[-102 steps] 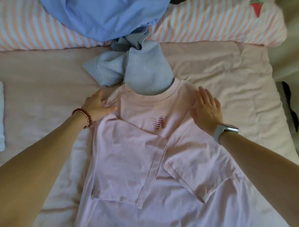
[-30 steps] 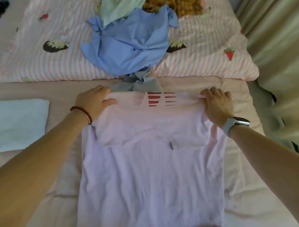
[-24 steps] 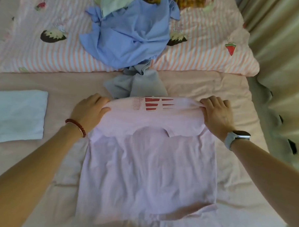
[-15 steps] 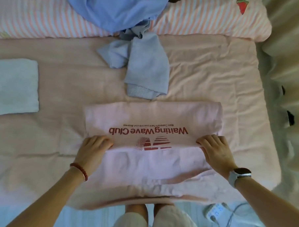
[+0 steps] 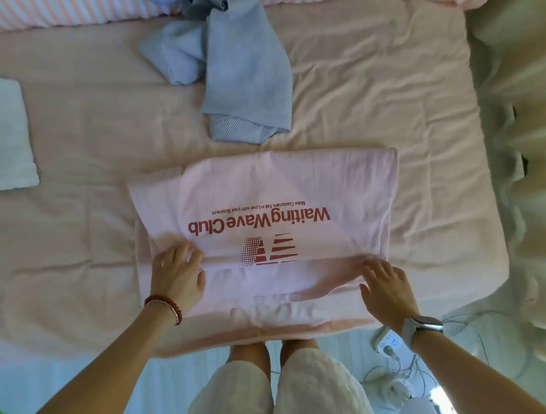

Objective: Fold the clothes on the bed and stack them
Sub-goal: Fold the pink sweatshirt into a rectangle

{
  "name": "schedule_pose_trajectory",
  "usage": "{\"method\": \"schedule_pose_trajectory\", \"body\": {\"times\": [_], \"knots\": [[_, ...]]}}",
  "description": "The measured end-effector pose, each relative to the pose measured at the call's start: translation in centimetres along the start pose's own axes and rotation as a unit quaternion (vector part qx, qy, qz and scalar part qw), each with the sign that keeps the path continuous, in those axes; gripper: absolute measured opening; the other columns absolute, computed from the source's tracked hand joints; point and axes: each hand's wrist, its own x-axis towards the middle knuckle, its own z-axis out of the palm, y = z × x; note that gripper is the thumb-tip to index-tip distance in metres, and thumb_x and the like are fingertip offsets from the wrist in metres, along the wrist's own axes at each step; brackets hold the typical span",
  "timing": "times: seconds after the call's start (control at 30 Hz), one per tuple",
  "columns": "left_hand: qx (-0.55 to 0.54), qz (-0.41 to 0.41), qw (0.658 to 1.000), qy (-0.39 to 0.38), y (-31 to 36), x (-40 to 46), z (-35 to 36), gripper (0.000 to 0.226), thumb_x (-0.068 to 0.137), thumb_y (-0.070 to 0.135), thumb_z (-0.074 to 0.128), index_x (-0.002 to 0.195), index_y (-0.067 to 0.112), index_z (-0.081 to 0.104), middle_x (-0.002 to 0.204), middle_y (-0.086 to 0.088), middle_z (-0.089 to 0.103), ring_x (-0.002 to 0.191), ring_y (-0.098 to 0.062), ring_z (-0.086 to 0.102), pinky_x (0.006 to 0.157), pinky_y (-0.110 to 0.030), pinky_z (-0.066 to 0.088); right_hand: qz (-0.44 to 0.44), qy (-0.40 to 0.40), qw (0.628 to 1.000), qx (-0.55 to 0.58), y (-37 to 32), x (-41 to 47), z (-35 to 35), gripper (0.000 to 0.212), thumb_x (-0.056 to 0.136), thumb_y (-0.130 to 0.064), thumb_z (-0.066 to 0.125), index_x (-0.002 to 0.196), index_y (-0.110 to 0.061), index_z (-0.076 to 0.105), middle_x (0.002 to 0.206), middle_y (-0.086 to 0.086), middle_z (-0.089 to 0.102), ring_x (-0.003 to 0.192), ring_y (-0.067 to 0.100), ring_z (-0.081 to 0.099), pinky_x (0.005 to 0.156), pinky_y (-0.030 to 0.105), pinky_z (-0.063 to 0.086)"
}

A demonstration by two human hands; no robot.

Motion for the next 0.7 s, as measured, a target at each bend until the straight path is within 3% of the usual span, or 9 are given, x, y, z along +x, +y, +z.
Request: {"method": "schedule_pose_trajectory", "body": {"times": [0.07, 0.13, 0.2, 0.27, 0.37, 0.4, 0.5, 0.6, 0.7], "knots": [[0.007, -0.011, 1.0, -0.004, 0.7, 0.2, 0.4, 0.029, 0.071, 0.011, 0.069, 0.098, 0.003, 0.064, 0.109, -0.018, 0.058, 0.104, -0.039, 0.053, 0.087, -0.052, 0.044, -0.026, -0.084, 0.996, -0.022, 0.4, -1.4, 0.8, 0.053, 0.046, -0.01, 0.086, 0.096, -0.016, 0.071, 0.096, 0.006, 0.067, 0.088, 0.027, 0.066, 0.055, 0.036, 0.053], [0.018, -0.029, 0.999, -0.008, 1.0, 0.5, 0.6, 0.029, 0.076, 0.013, 0.064, 0.103, 0.003, 0.063, 0.114, -0.018, 0.055, 0.108, -0.038, 0.05, 0.089, -0.05, 0.041, 0.013, -0.155, 0.987, -0.036, 0.9, -2.2, 1.3, 0.055, 0.073, -0.013, 0.066, 0.126, -0.025, 0.055, 0.124, 0.002, 0.055, 0.115, 0.022, 0.053, 0.069, 0.033, 0.05], [0.025, -0.04, 0.999, -0.01, 1.2, 0.8, 0.6, 0.03, 0.082, 0.017, 0.058, 0.109, 0.004, 0.06, 0.119, -0.016, 0.053, 0.111, -0.036, 0.048, 0.089, -0.048, 0.04, 0.062, -0.181, 0.981, -0.044, 1.5, -2.3, 2.3, 0.052, 0.087, -0.01, 0.042, 0.137, -0.026, 0.039, 0.138, -0.003, 0.04, 0.13, 0.016, 0.036, 0.08, 0.03, 0.046], [0.039, -0.051, 0.998, -0.023, 1.4, 1.2, 0.5, 0.033, 0.087, 0.021, 0.051, 0.115, 0.006, 0.056, 0.123, -0.013, 0.049, 0.114, -0.033, 0.044, 0.089, -0.044, 0.04, 0.164, -0.115, 0.977, 0.078, 1.1, -1.6, 2.5, 0.038, 0.088, -0.007, 0.04, 0.124, -0.015, 0.05, 0.129, 0.004, 0.047, 0.121, 0.023, 0.042, 0.079, 0.034, 0.045], [0.028, -0.083, 0.996, -0.03, 2.1, 1.7, 0.3, 0.037, 0.088, 0.021, 0.047, 0.12, 0.003, 0.052, 0.121, -0.015, 0.048, 0.114, -0.032, 0.043, 0.088, -0.043, 0.041, 0.356, 0.062, 0.887, 0.287, 0.6, 0.0, 2.0, 0.024, 0.088, -0.003, 0.047, 0.11, -0.002, 0.056, 0.117, 0.017, 0.05, 0.111, 0.035, 0.043, 0.081, 0.038, 0.039], [0.024, -0.094, 0.995, -0.031, 2.3, 1.8, 0.2, 0.037, 0.088, 0.019, 0.047, 0.121, 0.002, 0.052, 0.119, -0.016, 0.048, 0.113, -0.033, 0.044, 0.087, -0.043, 0.041, 0.4, 0.072, 0.856, 0.32, 0.7, 0.4, 2.0, 0.026, 0.089, -0.005, 0.049, 0.114, -0.001, 0.054, 0.12, 0.018, 0.049, 0.111, 0.036, 0.042, 0.084, 0.037, 0.038], [0.003, -0.119, 0.993, -0.017, 3.2, 1.6, 0.3, 0.037, 0.084, 0.013, 0.052, 0.118, -0.003, 0.054, 0.115, -0.021, 0.05, 0.109, -0.037, 0.046, 0.089, -0.047, 0.039, 0.462, -0.004, 0.797, 0.39, 1.1, 1.3, 2.0, 0.032, 0.09, -0.019, 0.054, 0.117, -0.002, 0.053, 0.116, 0.018, 0.054, 0.103, 0.035, 0.05, 0.083, 0.036, 0.04], [-0.039, -0.108, 0.992, 0.044, 4.4, 1.1, 0.4, 0.029, 0.075, 0.003, 0.063, 0.103, -0.005, 0.061, 0.11, -0.026, 0.054, 0.107, -0.042, 0.049, 0.093, -0.057, 0.035, 0.466, -0.013, 0.785, 0.409, 1.5, 1.9, 2.4, 0.022, 0.088, -0.015, 0.052, 0.105, -0.001, 0.056, 0.106, 0.019, 0.059, 0.087, 0.03, 0.052, 0.073, 0.031, 0.037], [-0.049, -0.049, 0.996, 0.062, 5.9, 0.8, 0.7, 0.031, 0.072, 0.002, 0.067, 0.102, -0.001, 0.063, 0.116, -0.025, 0.055, 0.113, -0.043, 0.049, 0.092, -0.06, 0.038, 0.478, -0.006, 0.772, 0.419, 1.7, 1.8, 2.7, 0.022, 0.084, -0.005, 0.047, 0.101, 0.0, 0.06, 0.094, 0.016, 0.059, 0.079, 0.028, 0.05, 0.069, 0.029, 0.038]]}}
